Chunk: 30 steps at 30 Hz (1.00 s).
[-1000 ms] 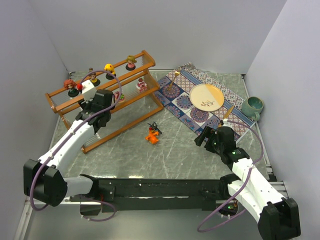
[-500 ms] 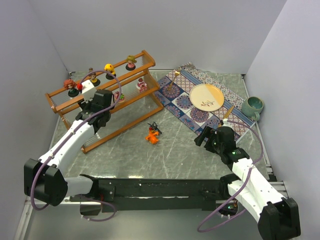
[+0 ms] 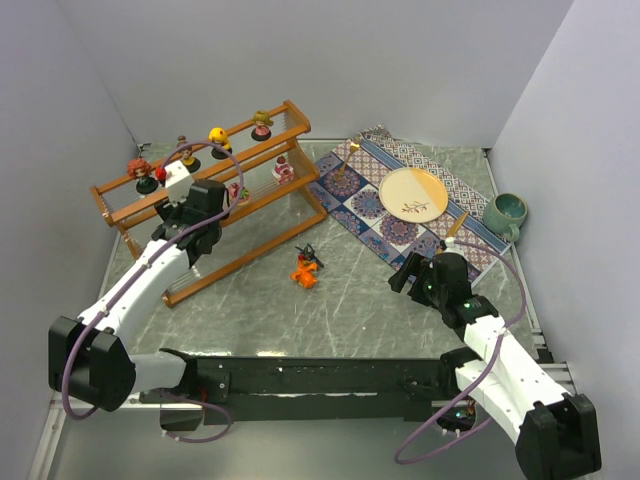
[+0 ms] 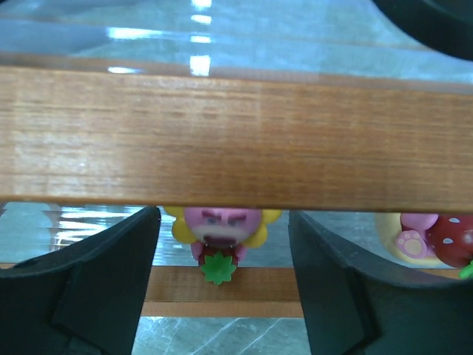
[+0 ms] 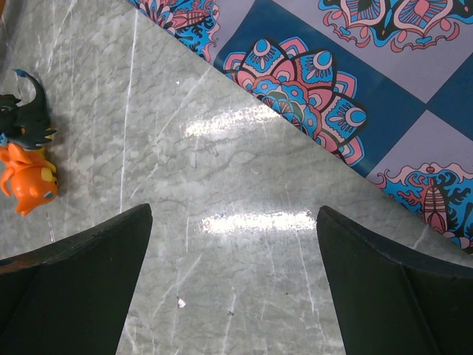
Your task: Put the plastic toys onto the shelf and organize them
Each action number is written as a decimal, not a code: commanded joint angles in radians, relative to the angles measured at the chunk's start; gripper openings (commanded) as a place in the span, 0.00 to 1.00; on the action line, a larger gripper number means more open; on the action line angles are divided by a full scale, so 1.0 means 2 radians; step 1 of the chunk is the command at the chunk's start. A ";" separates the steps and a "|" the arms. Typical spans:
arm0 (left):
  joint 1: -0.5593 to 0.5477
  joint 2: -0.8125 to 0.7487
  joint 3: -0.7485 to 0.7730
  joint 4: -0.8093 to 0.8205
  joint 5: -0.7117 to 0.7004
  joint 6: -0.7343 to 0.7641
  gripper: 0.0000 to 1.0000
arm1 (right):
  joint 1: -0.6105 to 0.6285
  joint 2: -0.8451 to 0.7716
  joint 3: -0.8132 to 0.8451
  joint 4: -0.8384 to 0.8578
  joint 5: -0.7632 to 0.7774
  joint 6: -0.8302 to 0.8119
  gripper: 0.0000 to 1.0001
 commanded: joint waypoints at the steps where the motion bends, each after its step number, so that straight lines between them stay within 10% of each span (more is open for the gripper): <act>1: 0.001 -0.017 -0.001 0.007 0.006 0.003 0.76 | 0.003 0.001 0.001 0.019 -0.001 -0.007 0.99; 30: -0.074 -0.110 0.004 -0.062 0.057 -0.072 0.81 | 0.003 0.021 0.000 0.072 -0.079 -0.013 0.98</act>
